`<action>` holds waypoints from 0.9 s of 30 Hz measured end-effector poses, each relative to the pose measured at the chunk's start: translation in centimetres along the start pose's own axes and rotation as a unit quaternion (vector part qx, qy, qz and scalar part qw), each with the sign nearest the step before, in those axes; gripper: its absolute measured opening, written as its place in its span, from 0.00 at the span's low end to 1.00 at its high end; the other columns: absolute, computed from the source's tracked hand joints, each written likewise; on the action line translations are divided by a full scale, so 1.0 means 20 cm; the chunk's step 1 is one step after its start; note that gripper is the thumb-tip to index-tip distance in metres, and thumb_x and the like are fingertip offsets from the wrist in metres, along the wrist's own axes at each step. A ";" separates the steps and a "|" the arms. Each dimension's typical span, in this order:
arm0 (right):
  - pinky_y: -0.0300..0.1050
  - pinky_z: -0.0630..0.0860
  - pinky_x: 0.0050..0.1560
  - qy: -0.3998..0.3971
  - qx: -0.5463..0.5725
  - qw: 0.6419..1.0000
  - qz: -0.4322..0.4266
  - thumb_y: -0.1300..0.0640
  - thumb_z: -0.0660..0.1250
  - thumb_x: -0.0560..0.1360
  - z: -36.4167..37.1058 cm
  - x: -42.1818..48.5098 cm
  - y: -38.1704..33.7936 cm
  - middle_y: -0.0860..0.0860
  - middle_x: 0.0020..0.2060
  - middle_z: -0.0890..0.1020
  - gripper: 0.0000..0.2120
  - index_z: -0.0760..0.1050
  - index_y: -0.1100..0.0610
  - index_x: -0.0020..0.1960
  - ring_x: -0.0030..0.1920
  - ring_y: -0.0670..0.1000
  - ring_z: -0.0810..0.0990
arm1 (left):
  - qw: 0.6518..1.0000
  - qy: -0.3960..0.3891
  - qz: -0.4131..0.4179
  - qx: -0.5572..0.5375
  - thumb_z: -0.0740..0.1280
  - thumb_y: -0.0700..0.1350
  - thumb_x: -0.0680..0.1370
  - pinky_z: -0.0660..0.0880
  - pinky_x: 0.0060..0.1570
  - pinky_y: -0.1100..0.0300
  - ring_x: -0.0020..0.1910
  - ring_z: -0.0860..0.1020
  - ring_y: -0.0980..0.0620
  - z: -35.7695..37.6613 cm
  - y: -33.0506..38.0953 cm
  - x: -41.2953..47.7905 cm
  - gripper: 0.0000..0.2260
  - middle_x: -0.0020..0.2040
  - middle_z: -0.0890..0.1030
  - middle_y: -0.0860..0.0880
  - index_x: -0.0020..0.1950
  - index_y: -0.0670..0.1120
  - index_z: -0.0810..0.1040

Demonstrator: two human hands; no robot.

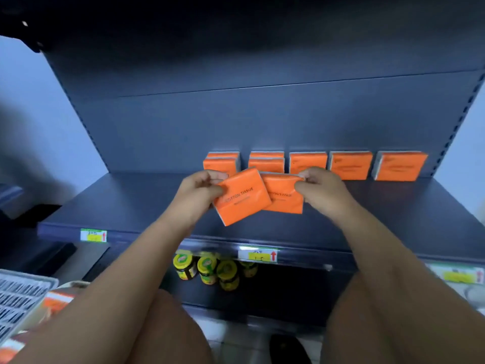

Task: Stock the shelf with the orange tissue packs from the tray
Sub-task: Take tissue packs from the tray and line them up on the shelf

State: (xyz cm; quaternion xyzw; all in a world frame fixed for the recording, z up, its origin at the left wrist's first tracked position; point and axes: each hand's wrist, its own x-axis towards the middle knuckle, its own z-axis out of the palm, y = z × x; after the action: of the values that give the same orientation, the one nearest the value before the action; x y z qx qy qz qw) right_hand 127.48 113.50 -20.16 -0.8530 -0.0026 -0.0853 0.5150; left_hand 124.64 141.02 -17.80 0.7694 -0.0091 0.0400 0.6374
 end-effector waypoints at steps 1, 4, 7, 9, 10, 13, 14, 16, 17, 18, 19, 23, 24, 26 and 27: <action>0.50 0.79 0.51 0.014 -0.005 1.000 0.010 0.51 0.67 0.70 -0.08 0.01 0.04 0.52 0.42 0.85 0.11 0.82 0.55 0.49 0.46 0.55 0.84 | 1.000 -0.009 0.008 0.006 0.66 0.30 0.79 0.79 0.49 0.54 0.46 0.82 0.51 0.07 -0.01 0.03 0.11 0.49 0.83 0.46 0.58 0.41 0.82; 0.47 0.75 0.45 0.048 -0.016 0.998 0.027 0.50 0.65 0.67 -0.28 0.05 0.17 0.46 0.37 0.83 0.12 0.82 0.53 0.47 0.42 0.51 0.81 | 0.999 -0.026 0.029 0.029 0.67 0.30 0.78 0.79 0.52 0.56 0.48 0.83 0.53 0.24 -0.06 0.13 0.12 0.48 0.84 0.50 0.53 0.46 0.82; 0.44 0.74 0.43 0.079 -0.057 0.994 0.042 0.54 0.68 0.73 -0.43 0.08 0.31 0.48 0.41 0.84 0.08 0.82 0.52 0.51 0.45 0.52 0.81 | 0.996 -0.041 0.049 0.054 0.68 0.28 0.77 0.79 0.55 0.59 0.49 0.82 0.54 0.38 -0.12 0.22 0.15 0.49 0.84 0.51 0.52 0.48 0.82; 0.46 0.76 0.47 0.092 -0.085 0.991 0.052 0.57 0.68 0.75 -0.49 0.09 0.39 0.50 0.43 0.84 0.06 0.82 0.53 0.51 0.48 0.54 0.82 | 0.992 -0.064 0.070 0.083 0.68 0.28 0.76 0.78 0.54 0.61 0.48 0.81 0.57 0.48 -0.16 0.27 0.17 0.48 0.83 0.52 0.50 0.50 0.82; 0.47 0.76 0.48 0.096 -0.094 0.989 0.057 0.58 0.68 0.76 -0.51 0.11 0.41 0.50 0.44 0.84 0.05 0.81 0.53 0.51 0.49 0.54 0.82 | 0.989 -0.075 0.081 0.102 0.68 0.28 0.75 0.78 0.54 0.62 0.48 0.81 0.58 0.52 -0.18 0.30 0.18 0.48 0.83 0.54 0.49 0.52 0.81; 0.44 0.71 0.45 0.106 -0.102 0.986 0.074 0.59 0.67 0.76 -0.53 0.15 0.46 0.51 0.43 0.82 0.07 0.80 0.53 0.53 0.49 0.55 0.81 | 0.977 -0.098 0.116 0.150 0.69 0.31 0.74 0.78 0.57 0.58 0.51 0.81 0.58 0.65 -0.22 0.39 0.18 0.50 0.83 0.57 0.50 0.55 0.81; 0.43 0.70 0.44 0.109 -0.106 0.985 0.078 0.59 0.67 0.76 -0.53 0.16 0.48 0.51 0.44 0.82 0.08 0.80 0.53 0.54 0.49 0.55 0.80 | 0.973 -0.107 0.131 0.160 0.69 0.33 0.73 0.78 0.59 0.56 0.53 0.81 0.56 0.69 -0.23 0.41 0.18 0.51 0.83 0.58 0.51 0.57 0.81; 0.43 0.70 0.46 0.115 -0.122 0.982 0.081 0.60 0.66 0.76 -0.53 0.19 0.51 0.54 0.49 0.83 0.12 0.79 0.54 0.59 0.50 0.56 0.80 | 0.959 -0.121 0.171 0.190 0.69 0.36 0.73 0.76 0.61 0.58 0.57 0.81 0.53 0.76 -0.25 0.46 0.18 0.54 0.83 0.58 0.54 0.58 0.81; 0.43 0.71 0.48 0.119 -0.135 0.981 0.075 0.61 0.67 0.75 -0.53 0.20 0.52 0.56 0.53 0.82 0.17 0.78 0.53 0.62 0.52 0.57 0.80 | 0.947 -0.122 0.202 0.218 0.69 0.35 0.73 0.73 0.62 0.61 0.59 0.80 0.51 0.79 -0.26 0.48 0.18 0.56 0.83 0.57 0.57 0.56 0.82; 0.43 0.71 0.52 0.123 -0.153 0.979 0.061 0.63 0.67 0.73 -0.54 0.21 0.54 0.57 0.57 0.80 0.23 0.77 0.53 0.67 0.56 0.58 0.79 | 0.930 -0.111 0.237 0.257 0.70 0.35 0.74 0.70 0.62 0.64 0.61 0.79 0.50 0.81 -0.27 0.51 0.18 0.58 0.82 0.54 0.60 0.51 0.82; 0.42 0.70 0.55 0.123 -0.174 0.976 0.040 0.65 0.67 0.71 -0.54 0.22 0.55 0.57 0.60 0.79 0.28 0.76 0.52 0.70 0.60 0.59 0.78 | 0.912 -0.097 0.267 0.295 0.70 0.35 0.75 0.67 0.63 0.65 0.63 0.77 0.48 0.83 -0.28 0.53 0.18 0.61 0.82 0.51 0.63 0.48 0.82; 0.49 0.74 0.65 0.088 -0.228 0.969 -0.044 0.66 0.71 0.63 -0.51 0.27 0.59 0.54 0.59 0.79 0.32 0.80 0.51 0.67 0.63 0.60 0.77 | 0.848 -0.084 0.343 0.396 0.73 0.37 0.71 0.69 0.65 0.56 0.63 0.73 0.42 0.91 -0.29 0.59 0.22 0.61 0.82 0.47 0.65 0.45 0.80; 0.52 0.76 0.64 0.084 -0.243 0.965 -0.052 0.63 0.71 0.62 -0.50 0.28 0.60 0.53 0.58 0.80 0.31 0.81 0.51 0.65 0.63 0.60 0.77 | 0.836 -0.080 0.356 0.409 0.73 0.37 0.70 0.71 0.65 0.52 0.63 0.73 0.42 0.92 -0.29 0.60 0.22 0.61 0.82 0.47 0.65 0.45 0.80; 0.56 0.77 0.61 0.091 -0.270 0.957 -0.052 0.63 0.72 0.62 -0.49 0.31 0.60 0.53 0.56 0.80 0.29 0.81 0.50 0.63 0.62 0.59 0.76 | 0.822 -0.059 0.377 0.423 0.73 0.38 0.70 0.73 0.64 0.47 0.62 0.74 0.40 0.95 -0.31 0.65 0.22 0.59 0.82 0.46 0.64 0.44 0.80; 0.56 0.77 0.59 0.101 -0.282 0.953 -0.050 0.65 0.72 0.63 -0.49 0.32 0.60 0.53 0.56 0.80 0.29 0.81 0.51 0.63 0.62 0.59 0.76 | 0.814 -0.049 0.383 0.433 0.73 0.38 0.70 0.74 0.63 0.46 0.62 0.73 0.40 0.96 -0.31 0.67 0.22 0.59 0.81 0.46 0.64 0.44 0.80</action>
State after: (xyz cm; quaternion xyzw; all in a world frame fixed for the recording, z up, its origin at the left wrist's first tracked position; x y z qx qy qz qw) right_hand 133.51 98.75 -25.27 -0.9491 0.0314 -0.1940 0.2462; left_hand 139.26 123.86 -26.45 0.9010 -0.3161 0.2435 0.1703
